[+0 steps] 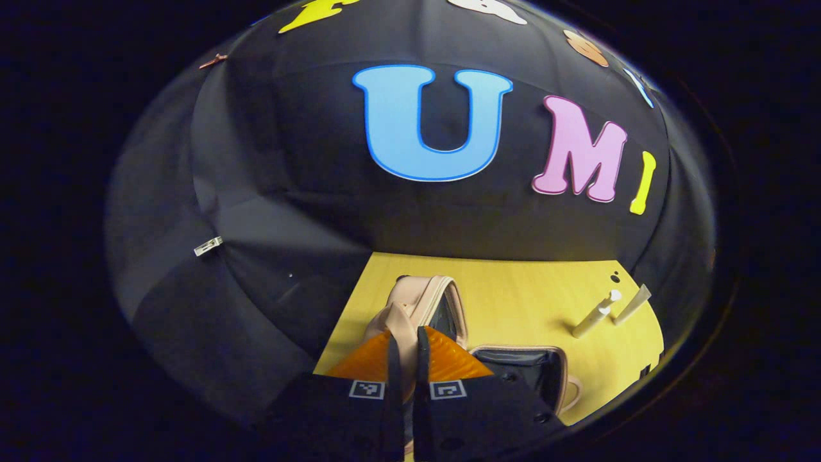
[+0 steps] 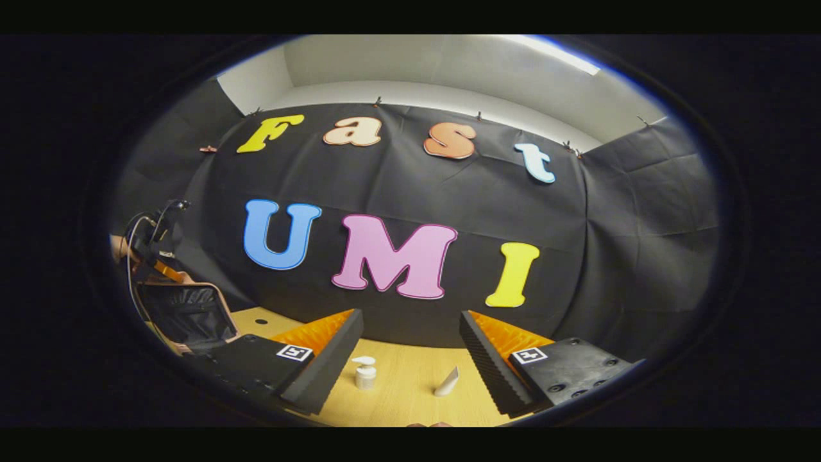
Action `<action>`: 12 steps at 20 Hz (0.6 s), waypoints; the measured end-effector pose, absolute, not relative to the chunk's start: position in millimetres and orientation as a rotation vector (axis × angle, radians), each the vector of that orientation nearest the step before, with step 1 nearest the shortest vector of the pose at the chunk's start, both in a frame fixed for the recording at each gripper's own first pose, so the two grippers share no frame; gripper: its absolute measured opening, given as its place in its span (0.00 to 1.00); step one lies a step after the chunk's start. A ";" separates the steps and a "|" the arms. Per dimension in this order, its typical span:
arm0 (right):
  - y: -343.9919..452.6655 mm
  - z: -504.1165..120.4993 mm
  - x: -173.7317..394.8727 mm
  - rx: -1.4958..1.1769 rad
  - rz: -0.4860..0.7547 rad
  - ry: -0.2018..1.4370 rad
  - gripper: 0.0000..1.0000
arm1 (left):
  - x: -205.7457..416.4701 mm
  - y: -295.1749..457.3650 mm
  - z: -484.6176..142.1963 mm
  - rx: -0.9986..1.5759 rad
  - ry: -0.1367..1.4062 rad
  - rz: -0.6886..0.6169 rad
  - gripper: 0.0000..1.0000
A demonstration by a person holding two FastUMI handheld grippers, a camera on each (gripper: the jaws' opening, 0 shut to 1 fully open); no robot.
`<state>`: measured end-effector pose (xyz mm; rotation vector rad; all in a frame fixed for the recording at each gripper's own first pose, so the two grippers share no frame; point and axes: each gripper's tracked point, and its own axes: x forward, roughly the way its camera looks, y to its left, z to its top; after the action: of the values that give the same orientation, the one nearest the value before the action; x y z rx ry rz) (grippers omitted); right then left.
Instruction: First open the suitcase, pack the skin care products into it, and then close the suitcase.
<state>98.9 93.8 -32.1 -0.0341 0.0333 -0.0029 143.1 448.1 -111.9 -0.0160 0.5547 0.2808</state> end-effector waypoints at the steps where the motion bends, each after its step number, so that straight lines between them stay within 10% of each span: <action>1: 97.7 -33.2 97.0 -0.032 -0.011 0.045 0.94 | 143.0 469.3 -122.8 -0.036 0.556 0.297 0.11; 12: 127.5 -83.3 75.7 -0.039 -0.096 0.275 0.96 | 102.4 602.2 -313.0 -0.381 0.675 0.398 0.13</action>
<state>75.7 127.5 -83.3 -0.0393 0.2748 -0.0960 102.4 602.2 -313.0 -0.3811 0.6751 0.3982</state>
